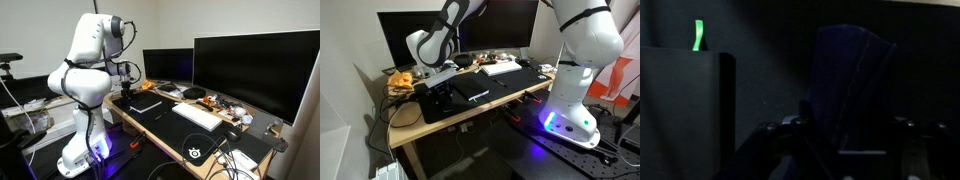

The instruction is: Move the black book slightly to the left, and place the navy blue object, which is on the left on top of it

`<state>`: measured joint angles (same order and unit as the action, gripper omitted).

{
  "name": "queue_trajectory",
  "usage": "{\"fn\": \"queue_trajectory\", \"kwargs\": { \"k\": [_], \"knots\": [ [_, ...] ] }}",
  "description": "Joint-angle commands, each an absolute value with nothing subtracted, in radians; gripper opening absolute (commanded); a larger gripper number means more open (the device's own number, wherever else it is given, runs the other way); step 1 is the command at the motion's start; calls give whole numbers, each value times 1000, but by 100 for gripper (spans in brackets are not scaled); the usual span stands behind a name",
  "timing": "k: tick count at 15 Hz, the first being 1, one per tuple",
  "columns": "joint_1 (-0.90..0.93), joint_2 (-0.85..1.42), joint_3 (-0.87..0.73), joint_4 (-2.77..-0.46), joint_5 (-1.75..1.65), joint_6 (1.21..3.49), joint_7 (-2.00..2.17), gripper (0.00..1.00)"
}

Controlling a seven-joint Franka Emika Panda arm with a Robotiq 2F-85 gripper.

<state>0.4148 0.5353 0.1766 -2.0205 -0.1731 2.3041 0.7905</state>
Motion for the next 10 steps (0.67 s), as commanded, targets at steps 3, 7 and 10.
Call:
{"fn": "queue_trajectory", "kwargs": {
  "k": [3, 7, 10],
  "knots": [
    [435, 443, 158, -2076, -164, 2269, 789, 29],
    [447, 326, 154, -2133, -205, 2204, 819, 23],
    [442, 237, 164, -2180, -236, 2153, 835, 22]
  ]
}}
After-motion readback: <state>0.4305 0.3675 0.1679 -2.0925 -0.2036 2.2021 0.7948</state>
